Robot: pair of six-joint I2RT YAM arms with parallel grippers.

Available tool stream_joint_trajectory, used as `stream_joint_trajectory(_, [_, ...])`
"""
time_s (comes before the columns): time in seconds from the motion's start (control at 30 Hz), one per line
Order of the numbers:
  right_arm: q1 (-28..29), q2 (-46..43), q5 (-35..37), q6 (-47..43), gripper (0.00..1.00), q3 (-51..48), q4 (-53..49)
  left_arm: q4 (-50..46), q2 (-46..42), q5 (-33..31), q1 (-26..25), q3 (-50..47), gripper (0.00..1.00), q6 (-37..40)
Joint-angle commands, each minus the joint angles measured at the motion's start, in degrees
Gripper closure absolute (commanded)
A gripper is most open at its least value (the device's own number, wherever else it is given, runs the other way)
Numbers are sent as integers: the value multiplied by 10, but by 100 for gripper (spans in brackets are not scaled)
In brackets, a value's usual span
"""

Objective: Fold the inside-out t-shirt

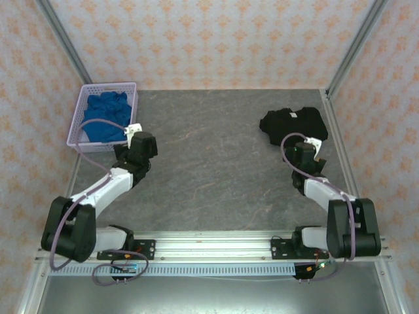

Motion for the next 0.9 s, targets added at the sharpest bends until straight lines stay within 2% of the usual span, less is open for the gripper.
stream_joint_trajectory(0.0, [3,10,13,-17,1,-6,126,119,23,16,15,-24,0,76])
stream_joint_trajectory(0.07, [3,18,9,-21,1,-23,185,150,36,34,22,-38,0,90])
stream_joint_trajectory(0.17, [2,31,-1,-29,1,-20,207,232,55,67,43,-81,0,87])
stream_joint_trajectory(0.23, [-1,39,-17,-21,1,-18,216,227,48,82,51,-84,0,84])
stream_joint_trajectory(0.33, [-2,93,-42,-22,1,-38,302,234,48,103,62,-87,0,82])
stream_joint_trajectory(0.4, [-2,132,-46,-25,1,-44,354,312,68,114,63,-116,0,93])
stream_joint_trajectory(0.47, [-2,126,-49,-24,1,-35,322,413,115,128,67,-146,0,102])
stream_joint_trajectory(0.53, [-2,130,-50,-26,1,-40,339,368,104,147,76,-134,0,92])
stream_joint_trajectory(0.57, [-2,130,-48,-26,1,-40,337,391,111,153,80,-139,0,93])
stream_joint_trajectory(0.6, [-2,124,-47,-25,1,-38,325,365,104,155,80,-133,0,91])
stream_joint_trajectory(0.63, [-2,126,-48,-25,1,-38,330,388,110,152,80,-139,0,93])
stream_joint_trajectory(0.87, [-1,127,-55,-29,1,-37,328,377,107,153,80,-137,0,92])
